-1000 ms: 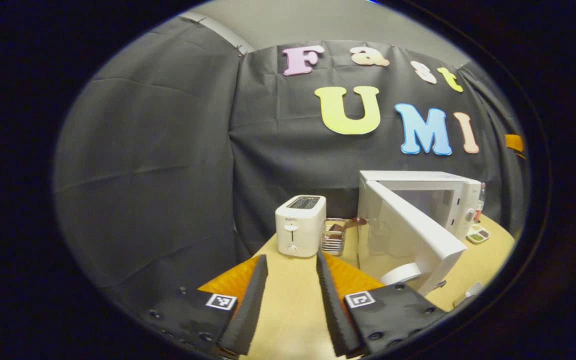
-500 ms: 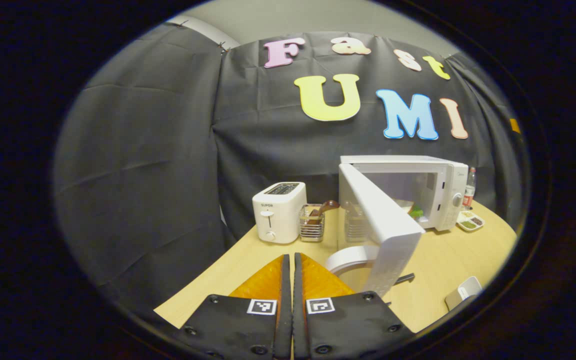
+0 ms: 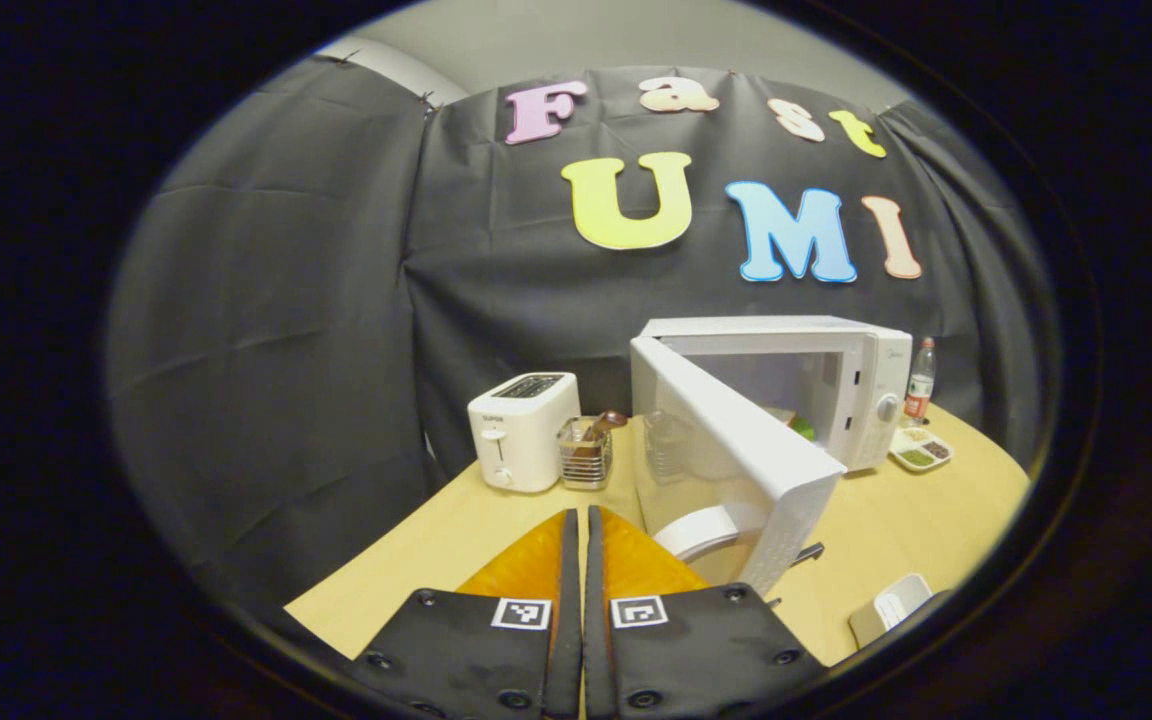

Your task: Open the microwave oven with the left hand, put the food in, and close the microwave oven.

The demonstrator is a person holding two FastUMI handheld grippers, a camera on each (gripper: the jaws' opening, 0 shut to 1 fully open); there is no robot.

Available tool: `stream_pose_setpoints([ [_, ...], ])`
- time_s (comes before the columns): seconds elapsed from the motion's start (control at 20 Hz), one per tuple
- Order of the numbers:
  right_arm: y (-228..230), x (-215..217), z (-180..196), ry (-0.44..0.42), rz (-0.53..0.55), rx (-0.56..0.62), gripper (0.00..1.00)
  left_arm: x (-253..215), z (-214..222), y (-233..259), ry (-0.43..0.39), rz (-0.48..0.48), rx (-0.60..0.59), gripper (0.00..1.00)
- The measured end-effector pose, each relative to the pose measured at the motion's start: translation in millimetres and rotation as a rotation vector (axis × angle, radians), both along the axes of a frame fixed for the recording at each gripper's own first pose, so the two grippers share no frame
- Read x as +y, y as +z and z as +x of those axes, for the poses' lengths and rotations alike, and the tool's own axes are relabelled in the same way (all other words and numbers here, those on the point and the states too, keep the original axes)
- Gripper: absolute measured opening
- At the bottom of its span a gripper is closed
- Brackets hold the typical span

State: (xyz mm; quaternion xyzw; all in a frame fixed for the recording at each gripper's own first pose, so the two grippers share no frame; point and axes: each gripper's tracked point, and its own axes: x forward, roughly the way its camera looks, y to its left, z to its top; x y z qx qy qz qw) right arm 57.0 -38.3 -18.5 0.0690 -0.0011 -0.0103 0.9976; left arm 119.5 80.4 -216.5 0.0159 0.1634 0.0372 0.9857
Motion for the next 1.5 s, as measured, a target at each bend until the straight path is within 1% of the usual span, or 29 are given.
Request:
stream_pose_setpoints([
  [0.05,0,-4,-3,-0.001,-0.001,-0.002,0.98,-8,3,2,-0.01,0.001,-0.006,0.07],
  [0.2,1,-7,-8,-0.005,0.011,0.001,0.98,-36,8,9,-0.056,-0.012,-0.015,0.09],
  [0.25,2,-6,-8,-0.003,0.014,0.0,0.98,-45,10,12,-0.074,-0.012,-0.019,0.07],
  [0.45,2,-3,-4,-0.016,0.002,0.008,0.98,-79,24,17,-0.162,-0.017,-0.03,0.08],
  [0.7,3,6,8,-0.035,-0.014,0.008,0.98,-112,44,14,-0.254,-0.067,-0.025,0.09],
  [0.75,4,8,11,-0.041,-0.013,0.01,0.98,-119,50,13,-0.273,-0.077,-0.023,0.07],
  [0.8,4,10,13,-0.046,-0.013,0.013,0.98,-125,55,11,-0.293,-0.085,-0.024,0.09],
  [1.0,2,17,22,-0.064,-0.041,0.018,0.98,-150,75,9,-0.371,-0.102,-0.023,0.09],
  [1.2,0,19,31,-0.088,-0.045,0.033,0.98,-169,95,6,-0.415,-0.131,-0.014,0.07],
  [1.5,-3,18,45,-0.124,-0.059,0.049,0.98,-191,124,2,-0.475,-0.135,-0.015,0.07],
])
